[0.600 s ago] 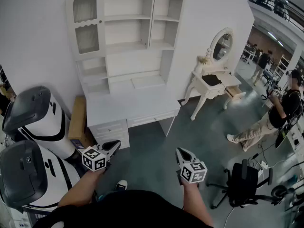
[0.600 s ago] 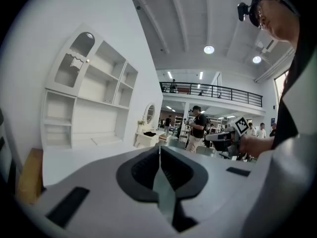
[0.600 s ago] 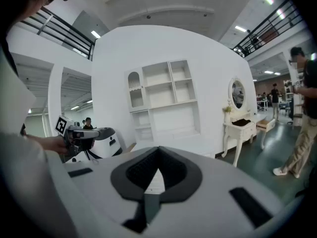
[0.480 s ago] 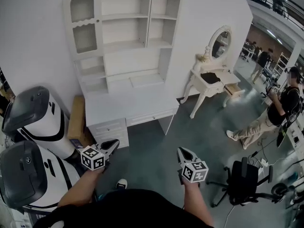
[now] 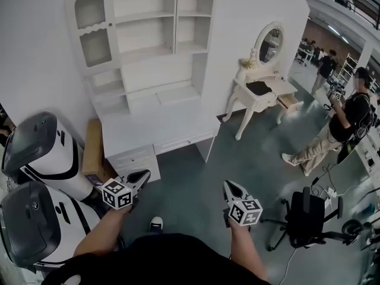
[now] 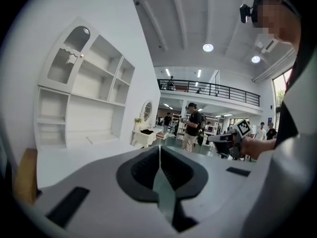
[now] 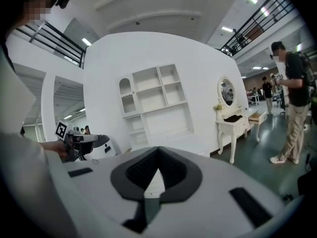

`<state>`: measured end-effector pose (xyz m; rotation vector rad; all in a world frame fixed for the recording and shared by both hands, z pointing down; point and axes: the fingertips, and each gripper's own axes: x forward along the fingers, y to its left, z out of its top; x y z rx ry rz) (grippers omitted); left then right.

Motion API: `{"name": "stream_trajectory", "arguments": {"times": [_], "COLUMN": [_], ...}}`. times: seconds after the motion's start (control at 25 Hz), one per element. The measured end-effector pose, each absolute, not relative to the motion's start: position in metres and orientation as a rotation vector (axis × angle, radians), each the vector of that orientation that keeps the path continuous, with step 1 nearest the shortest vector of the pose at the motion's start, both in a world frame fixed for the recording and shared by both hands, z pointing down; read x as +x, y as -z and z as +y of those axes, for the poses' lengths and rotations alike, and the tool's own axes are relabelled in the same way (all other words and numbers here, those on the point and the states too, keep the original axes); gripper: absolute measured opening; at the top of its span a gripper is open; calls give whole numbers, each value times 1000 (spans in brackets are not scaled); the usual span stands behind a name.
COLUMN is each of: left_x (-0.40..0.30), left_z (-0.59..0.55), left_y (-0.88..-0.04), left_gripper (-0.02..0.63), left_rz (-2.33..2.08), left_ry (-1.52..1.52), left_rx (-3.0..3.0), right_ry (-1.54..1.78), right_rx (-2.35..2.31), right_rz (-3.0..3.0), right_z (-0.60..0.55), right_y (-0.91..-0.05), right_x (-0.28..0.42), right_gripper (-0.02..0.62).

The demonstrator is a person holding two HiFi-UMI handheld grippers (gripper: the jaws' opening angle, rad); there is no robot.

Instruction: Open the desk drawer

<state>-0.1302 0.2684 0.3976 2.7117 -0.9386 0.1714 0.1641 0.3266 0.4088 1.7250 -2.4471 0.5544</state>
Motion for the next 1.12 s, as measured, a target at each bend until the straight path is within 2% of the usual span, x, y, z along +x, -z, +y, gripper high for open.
{"name": "stream_trajectory", "arguments": {"times": [1.12], "left_x": [-177], "left_z": [109], "left_y": [-421], "left_gripper": [18], "left_rz": [-746], "left_ry": [-163], "left_rx": [2714], "right_ry": [-557], "right_rx": [1779], "right_rz": [-2293], "right_z": [200], "right_y": [-417], "right_x": [101], "right_gripper": [2]}}
